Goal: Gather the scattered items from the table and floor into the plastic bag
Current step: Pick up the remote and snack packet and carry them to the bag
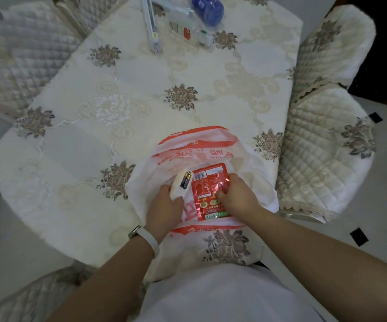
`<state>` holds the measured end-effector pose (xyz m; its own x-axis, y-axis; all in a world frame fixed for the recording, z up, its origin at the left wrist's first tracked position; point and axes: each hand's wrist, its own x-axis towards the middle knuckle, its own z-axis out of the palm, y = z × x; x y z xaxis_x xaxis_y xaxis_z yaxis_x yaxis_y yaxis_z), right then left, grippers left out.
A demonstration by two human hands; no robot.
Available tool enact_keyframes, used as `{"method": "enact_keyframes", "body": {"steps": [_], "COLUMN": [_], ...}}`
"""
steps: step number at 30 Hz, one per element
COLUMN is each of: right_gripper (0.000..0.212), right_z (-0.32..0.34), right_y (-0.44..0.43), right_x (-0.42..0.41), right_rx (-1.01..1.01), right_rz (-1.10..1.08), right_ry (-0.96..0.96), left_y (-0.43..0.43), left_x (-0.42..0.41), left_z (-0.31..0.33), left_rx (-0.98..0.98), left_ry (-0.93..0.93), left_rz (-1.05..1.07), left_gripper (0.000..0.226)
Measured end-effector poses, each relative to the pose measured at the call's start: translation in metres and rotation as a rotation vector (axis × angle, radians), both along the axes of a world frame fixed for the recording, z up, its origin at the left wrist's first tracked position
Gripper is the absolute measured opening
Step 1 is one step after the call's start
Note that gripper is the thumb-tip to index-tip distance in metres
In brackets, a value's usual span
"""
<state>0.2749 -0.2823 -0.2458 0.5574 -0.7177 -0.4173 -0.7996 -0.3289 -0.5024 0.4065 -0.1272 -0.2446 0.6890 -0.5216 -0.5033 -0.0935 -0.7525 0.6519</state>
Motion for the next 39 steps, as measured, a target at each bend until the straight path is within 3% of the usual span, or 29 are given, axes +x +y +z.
{"method": "enact_keyframes", "body": {"steps": [7,12,16,20,27,34,39], "right_gripper": [0.034,0.031,0.033,0.042,0.045,0.044,0.044], "right_z": [0.016,0.032,0.045,0.054,0.065,0.088,0.095], "right_y": [0.011,0.021,0.023,0.02,0.007,-0.031,-0.071], "right_x": [-0.014,-0.022,-0.031,-0.045,-0.097,-0.214,-0.327], "right_rx": [-0.015,-0.098,-0.276,-0.487,-0.624,-0.697,-0.727], "right_rz": [0.104,0.102,0.158,0.298,0.306,0.203,0.115], "right_ry": [0.074,-0.004,-0.085,-0.083,-0.107,-0.207,-0.177], "left_y": [-0.01,0.0,0.014,0.019,-0.009,-0.065,-0.123], "left_x": [0.002,-0.004,-0.011,-0.022,-0.076,-0.175,-0.265], "left_z": [0.0,-0.003,0.004,0.022,0.053,0.078,0.096], "left_rx": [-0.141,-0.159,-0.097,-0.155,-0.273,-0.361,-0.417], "left_ry": [0.061,0.016,-0.099,-0.23,-0.51,-0.796,-0.873], "left_rz": [0.162,0.081,-0.055,-0.196,-0.523,-0.835,-0.934], "left_gripper": [0.042,0.051,0.057,0.052,0.051,0.048,0.046]}}
